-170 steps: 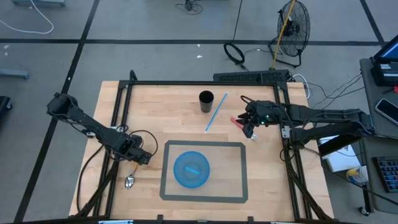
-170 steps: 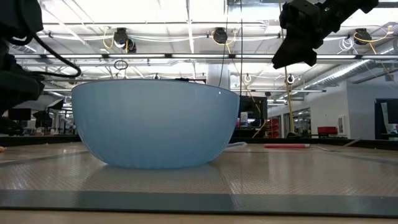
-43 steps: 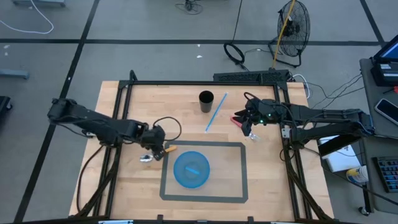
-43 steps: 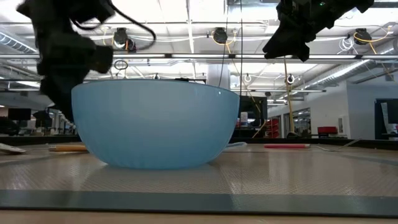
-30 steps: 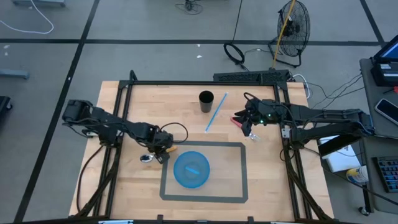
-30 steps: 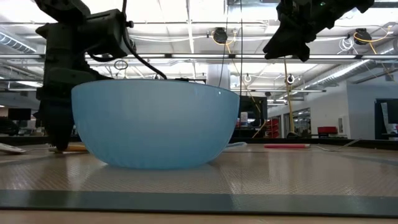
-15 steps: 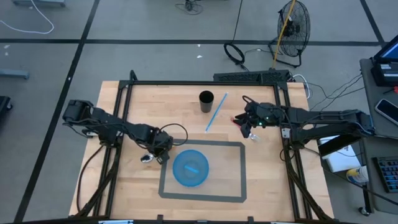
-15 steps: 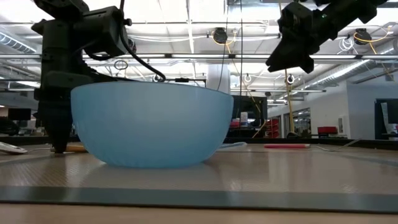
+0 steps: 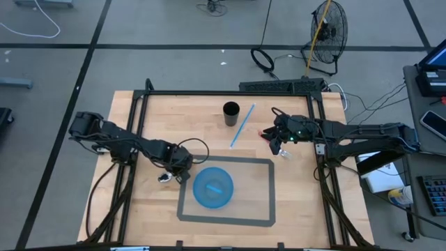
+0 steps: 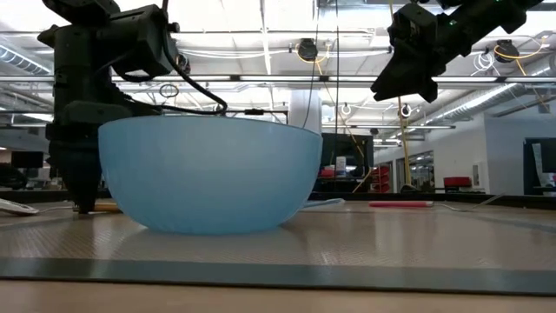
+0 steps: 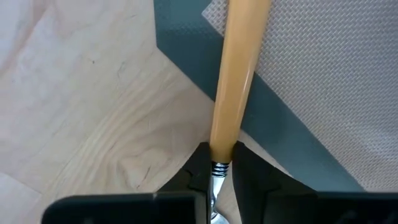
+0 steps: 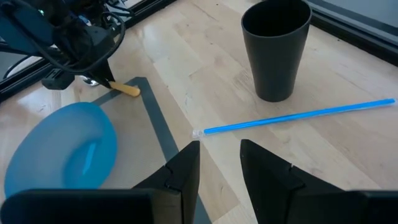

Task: Pick & Place Utensil
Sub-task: Put the yellow spoon into the blue bowl

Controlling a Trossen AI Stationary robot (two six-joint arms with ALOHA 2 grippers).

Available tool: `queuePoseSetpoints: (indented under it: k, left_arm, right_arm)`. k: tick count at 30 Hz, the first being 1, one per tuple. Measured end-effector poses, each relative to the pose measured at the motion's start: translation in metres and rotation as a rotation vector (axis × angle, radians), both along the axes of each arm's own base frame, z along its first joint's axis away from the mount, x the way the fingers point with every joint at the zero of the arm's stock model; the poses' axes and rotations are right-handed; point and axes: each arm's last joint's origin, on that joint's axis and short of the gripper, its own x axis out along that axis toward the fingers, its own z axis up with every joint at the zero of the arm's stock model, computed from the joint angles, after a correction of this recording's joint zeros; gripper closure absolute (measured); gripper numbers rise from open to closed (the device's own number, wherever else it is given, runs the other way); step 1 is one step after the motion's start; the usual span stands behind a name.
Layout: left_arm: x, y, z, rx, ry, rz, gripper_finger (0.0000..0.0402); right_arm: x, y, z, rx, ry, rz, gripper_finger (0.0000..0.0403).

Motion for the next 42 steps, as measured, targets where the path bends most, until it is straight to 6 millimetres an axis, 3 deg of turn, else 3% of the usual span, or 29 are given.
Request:
queuePoseSetpoints:
  k: [6,11,20,33,42]
  left_arm:
    - [-0.0019,0.0018,0.0052,0.017,-0.023,0.023,0.0364]
    - [-0.0003,0.0007,0.0074,-0.015,-0.04,0.021,0.0401]
    - [0.0021,-0.0004,0.0081,-0.039,-0.062,0.014,0.0399]
    - [0.0024,-0.0008,0.0079,-0.046,-0.064,-0.009,0.0299]
    - [0.0048,-0.0012,0.0081,-0.061,-0.087,-0.016,0.0298]
  right_arm:
    - [0.0,0.0,0.0,0.0,0.0,0.0,0.0291]
    - [0.0,0.0,0.0,0.001,0.0,0.0,0.0291]
    - [0.0001,0.0,0.0001,0.003,-0.002,-0.001,0.0291]
    - [0.0001,0.0,0.0002,0.002,-0.003,-0.001,0.0291]
    - [0.0001,0.0,0.0002,0.0,-0.002,0.0,0.0291]
